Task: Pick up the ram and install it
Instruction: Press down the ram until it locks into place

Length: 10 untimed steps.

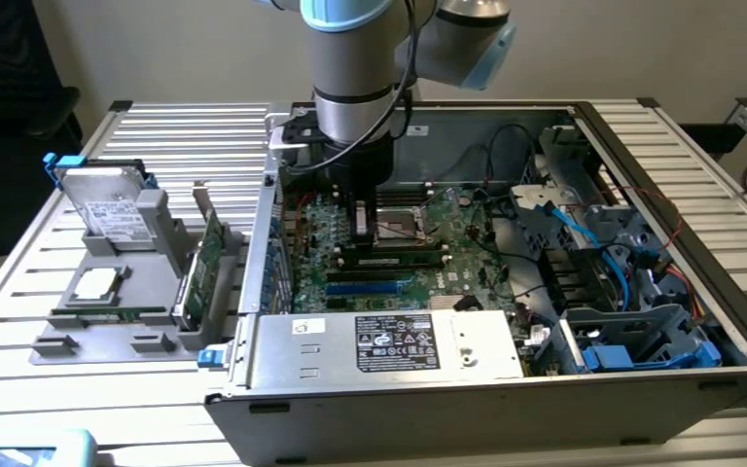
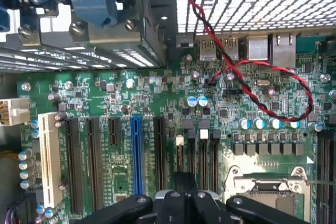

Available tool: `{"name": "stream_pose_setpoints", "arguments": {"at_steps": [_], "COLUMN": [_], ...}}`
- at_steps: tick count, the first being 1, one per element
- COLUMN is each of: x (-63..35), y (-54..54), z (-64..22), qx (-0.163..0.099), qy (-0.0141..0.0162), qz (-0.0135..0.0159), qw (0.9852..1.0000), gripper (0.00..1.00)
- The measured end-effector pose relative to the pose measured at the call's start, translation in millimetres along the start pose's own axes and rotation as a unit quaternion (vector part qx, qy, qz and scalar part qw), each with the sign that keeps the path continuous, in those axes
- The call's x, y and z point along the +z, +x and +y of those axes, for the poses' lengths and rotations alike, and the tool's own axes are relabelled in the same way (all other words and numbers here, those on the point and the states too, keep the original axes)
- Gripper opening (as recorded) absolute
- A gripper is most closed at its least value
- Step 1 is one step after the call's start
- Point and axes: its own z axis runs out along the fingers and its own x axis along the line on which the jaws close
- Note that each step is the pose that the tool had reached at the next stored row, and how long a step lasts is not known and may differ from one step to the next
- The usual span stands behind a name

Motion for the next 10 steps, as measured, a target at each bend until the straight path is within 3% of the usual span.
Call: {"name": "stream_pose_setpoints", "arguments": {"at_steps": [4, 10], "x": [-13.3, -15.9], "y": [0.6, 0.7], "z": [-7.7, -26.9], "qx": [0.000, 0.000], "qy": [-0.0004, -0.0003], "qz": [0.0006, 0.0005], "qw": [1.0000, 1.0000], "gripper": [0.11, 0.11]}}
